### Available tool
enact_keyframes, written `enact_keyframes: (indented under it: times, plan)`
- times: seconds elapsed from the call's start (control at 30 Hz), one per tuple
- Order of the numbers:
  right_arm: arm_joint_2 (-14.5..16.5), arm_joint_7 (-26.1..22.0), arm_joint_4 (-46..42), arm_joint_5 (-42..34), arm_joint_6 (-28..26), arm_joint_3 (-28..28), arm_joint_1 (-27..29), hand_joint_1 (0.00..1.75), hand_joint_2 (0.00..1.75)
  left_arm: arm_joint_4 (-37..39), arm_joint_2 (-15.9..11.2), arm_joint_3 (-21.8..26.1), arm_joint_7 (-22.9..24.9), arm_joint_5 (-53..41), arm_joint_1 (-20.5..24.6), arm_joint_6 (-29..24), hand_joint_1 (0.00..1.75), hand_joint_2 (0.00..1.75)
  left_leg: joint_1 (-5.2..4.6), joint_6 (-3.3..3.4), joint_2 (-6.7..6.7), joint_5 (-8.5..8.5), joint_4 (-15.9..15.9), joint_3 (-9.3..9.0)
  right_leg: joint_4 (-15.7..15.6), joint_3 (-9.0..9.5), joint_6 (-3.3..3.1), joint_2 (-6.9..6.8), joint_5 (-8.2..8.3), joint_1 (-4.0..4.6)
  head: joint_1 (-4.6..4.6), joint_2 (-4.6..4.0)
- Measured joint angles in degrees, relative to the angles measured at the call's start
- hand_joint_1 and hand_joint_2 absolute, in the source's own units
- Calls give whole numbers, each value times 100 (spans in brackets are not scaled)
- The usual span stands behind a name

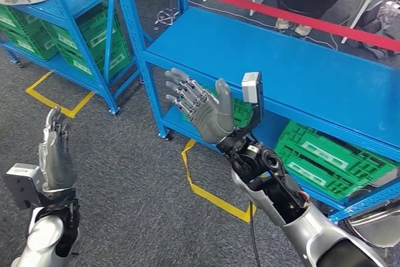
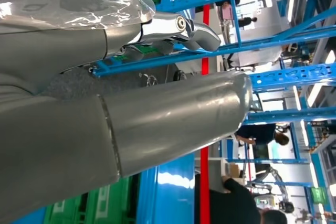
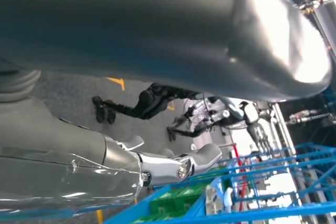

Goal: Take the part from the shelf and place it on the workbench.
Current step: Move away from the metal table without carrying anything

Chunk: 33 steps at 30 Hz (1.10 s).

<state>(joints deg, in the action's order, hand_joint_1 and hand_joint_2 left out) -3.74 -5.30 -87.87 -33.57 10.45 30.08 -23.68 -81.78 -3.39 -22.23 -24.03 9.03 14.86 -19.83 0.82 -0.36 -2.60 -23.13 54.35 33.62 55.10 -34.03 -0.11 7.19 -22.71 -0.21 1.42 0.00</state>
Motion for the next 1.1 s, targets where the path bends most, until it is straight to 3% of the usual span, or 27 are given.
enact_keyframes:
  times: [0.07, 0.13, 0.2, 0.23, 0.27, 0.33, 0.4, 0.43, 0.5, 0.57, 0.63, 0.67, 0.7, 0.73, 0.77, 0.8, 0.87, 0.93, 1.0, 1.03, 1.1]
  plan:
    - [0, 3, -12, 0, -22, -2, 0, 0, 0, -6, 5, 0, -4, 4, 8, 10, 0, 0, 13, 52, 129, 16, -65, -60, 233, -100, 60, -261, -159, 14, 42, 0]
    - [0, 10, -19, 0, -39, 2, 2, 0, 0, -11, 9, 0, -5, 7, 9, 20, 0, 0, 2, 90, 260, 7, -90, -101, 944, -416, 121, -579, -539, 3, 96, 0]
    - [0, 18, -20, 0, -49, 10, 21, 0, 0, -11, 9, 0, -4, 8, 6, 22, 0, 0, -2, 101, 399, -11, -89, -114, 1643, -754, 179, -655, -804, -45, 127, 0]
    - [0, 26, -20, 0, -57, 13, 29, 0, 0, -11, 9, 0, -3, 8, 6, 23, 0, 0, 2, 95, 466, -21, -87, -120, 1719, -793, 203, -670, -781, -68, 147, 0]
    - [0, 35, -20, 0, -69, 14, 33, 0, 0, -11, 10, 0, 1, 8, 7, 23, 0, 0, 8, 80, 529, -34, -84, -131, 1551, -709, 223, -700, -650, -88, 171, 0]
    - [0, 57, -25, 0, -92, 14, 31, 0, 0, -11, 11, 0, 9, 7, 12, 23, 0, 0, 12, 26, 645, -74, -71, -167, 755, -299, 249, -910, -266, -103, 229, 0]
    - [1, 68, -33, 0, -100, 17, 25, 0, 0, -11, 12, 1, 14, 5, 22, 22, 0, 0, -17, -41, 743, -117, -41, -190, 152, 0, 200, -1110, -72, -73, 266, 0]
    - [0, 69, -36, 0, -101, 17, 24, 0, 0, -11, 13, 2, 15, 5, 27, 22, 0, 0, -32, -69, 795, -132, -31, -195, 53, 35, 160, -1132, -68, -51, 255, 0]
    - [-1, 68, -43, -3, -97, 16, 23, 0, 0, -10, 19, 2, 16, 4, 38, 25, 0, 0, -19, -128, 906, -161, -26, -210, 33, 25, 56, -988, -59, -30, 204, 0]
    - [1, 64, -46, -7, -87, 14, 0, 0, 0, -9, 25, 4, 11, 3, 62, 28, 0, 0, 17, -183, 760, -325, 183, -145, 11, 34, -23, -845, -34, -31, 164, 0]
    - [2, 63, -48, -7, -78, 15, -14, 0, 0, -5, 25, 7, 5, 1, 76, 29, 0, 0, 27, -197, 448, -676, 863, 166, 1, 40, -79, -720, -21, -36, 93, 0]
    - [2, 66, -45, -7, -77, 16, -10, 0, 0, -1, 25, 8, 3, -1, 73, 29, 0, 0, 21, -192, 359, -849, 1303, 394, 1, 39, -99, -652, -20, -30, 57, 0]
    - [2, 65, -43, -7, -74, 19, -3, 0, 0, 3, 24, 9, 3, -1, 66, 32, 0, 0, 15, -184, 315, -946, 1651, 592, 1, 39, -109, -576, -20, -23, 28, 0]
    - [2, 63, -40, -7, -71, 21, 2, 0, 0, 6, 22, 9, 3, -1, 61, 36, 0, 0, 11, -169, 292, -934, 1805, 705, 2, 42, -115, -495, -21, -14, 7, 0]
    - [2, 60, -38, -7, -67, 21, 2, 0, 0, 8, 22, 9, 4, -1, 59, 40, 0, 0, 8, -147, 274, -808, 1719, 703, 2, 47, -115, -411, -20, -7, -5, 0]
    - [2, 55, -37, -7, -62, 21, -1, 0, 0, 8, 22, 9, 4, -1, 63, 44, 0, 0, 8, -117, 238, -595, 1402, 582, 2, 56, -115, -332, -20, -4, -11, 0]
    - [2, 50, -37, -8, -55, 20, -9, 0, 0, 8, 21, 10, 5, -2, 82, 46, 0, 0, 13, -59, 30, -183, 536, 208, 10, 59, -104, -194, -24, 3, -25, 0]
    - [2, 49, -37, -9, -51, 19, -11, 0, 0, 8, 21, 11, 8, -3, 101, 48, 0, 0, 3, -34, -92, -41, 72, 3, 15, 32, -60, -75, -21, -3, -28, 0]
    - [2, 49, -37, -9, -48, 14, -9, 0, 0, 8, 25, 11, 11, -3, 116, 51, 0, 0, -8, -13, 5, -42, 11, -30, -3, 7, 11, 38, -8, -19, -20, 0]
    - [1, 48, -37, -9, -48, 8, -7, 0, 0, 8, 28, 11, 11, -3, 125, 53, 0, 0, -5, 11, 65, -33, -20, -53, 18, -16, 43, 7, -30, -18, -15, 0]
    - [0, 45, -37, -11, -48, -3, -18, 0, 0, 8, 38, 11, 11, -4, 138, 59, 0, 0, 13, 64, 191, -13, -83, -102, 344, -172, 90, -255, -238, 2, 35, 0]
